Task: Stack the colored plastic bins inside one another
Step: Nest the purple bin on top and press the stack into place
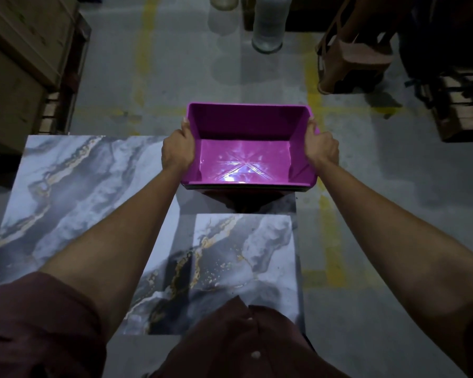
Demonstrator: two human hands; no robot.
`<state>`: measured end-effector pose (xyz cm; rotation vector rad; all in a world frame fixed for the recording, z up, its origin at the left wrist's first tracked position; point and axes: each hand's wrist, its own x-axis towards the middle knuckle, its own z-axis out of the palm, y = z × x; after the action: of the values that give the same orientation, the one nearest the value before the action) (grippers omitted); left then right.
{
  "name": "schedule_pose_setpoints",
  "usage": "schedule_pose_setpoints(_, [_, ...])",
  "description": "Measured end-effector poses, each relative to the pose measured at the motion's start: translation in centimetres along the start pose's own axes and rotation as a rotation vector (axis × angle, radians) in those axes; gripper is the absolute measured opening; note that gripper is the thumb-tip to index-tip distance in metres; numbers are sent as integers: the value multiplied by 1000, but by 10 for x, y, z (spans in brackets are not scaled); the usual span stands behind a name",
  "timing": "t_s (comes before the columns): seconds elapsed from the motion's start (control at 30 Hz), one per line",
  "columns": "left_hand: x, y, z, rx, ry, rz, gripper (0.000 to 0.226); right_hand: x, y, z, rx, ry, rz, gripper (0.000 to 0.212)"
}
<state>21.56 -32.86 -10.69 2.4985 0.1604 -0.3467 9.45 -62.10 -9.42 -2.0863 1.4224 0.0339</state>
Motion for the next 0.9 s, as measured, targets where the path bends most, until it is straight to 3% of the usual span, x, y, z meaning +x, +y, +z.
schedule_pose_setpoints(0.17, [-4,13,-8,73,91,132,56,9,0,-1,-96,61,-141,76])
schedule_pose_setpoints(0.27, [6,29,-20,78,126,233,54,24,-9,-4,-141,79,-248,72])
schedule_pose_setpoints(0.3, [16,35,-21,39,118,211,56,28,-15,-6,-148,61,-252,74])
schedule_pose_setpoints(0.43, [107,23,12,-260,-123,-215,91,45,-43,-8,-26,-57,-84,94])
schedule_pose_setpoints(0.53, [184,-20,59,-405,-192,-353,98,58,-53,-4,24,-158,-14,90])
schedule_pose_setpoints(0.7, [94,56,2,-293,-141,-296,70,69,-57,1,26,-276,-15,83])
schedule_pose_setpoints(0.9, [92,68,3,-66,-103,-212,57,82,-68,4,-101,-281,-94,63])
